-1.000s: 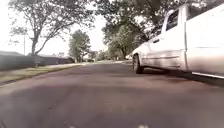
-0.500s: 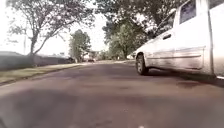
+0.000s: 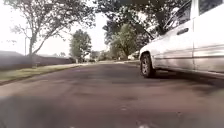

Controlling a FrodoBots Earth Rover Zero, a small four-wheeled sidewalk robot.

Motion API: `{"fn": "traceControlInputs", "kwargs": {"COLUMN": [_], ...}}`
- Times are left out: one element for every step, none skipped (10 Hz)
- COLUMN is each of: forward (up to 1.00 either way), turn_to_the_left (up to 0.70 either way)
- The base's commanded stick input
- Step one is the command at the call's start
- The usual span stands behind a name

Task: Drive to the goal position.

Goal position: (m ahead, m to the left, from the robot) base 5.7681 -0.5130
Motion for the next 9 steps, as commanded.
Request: {"fn": "traceControlInputs", "kwargs": {"forward": [1.00,1.00,1.00,1.00,1.00,1.00,1.00,1.00,1.00], "turn_to_the_left": [-0.01,-0.01,-0.01,-0.28,-0.38,-0.38,-0.31,-0.07,-0.01]}}
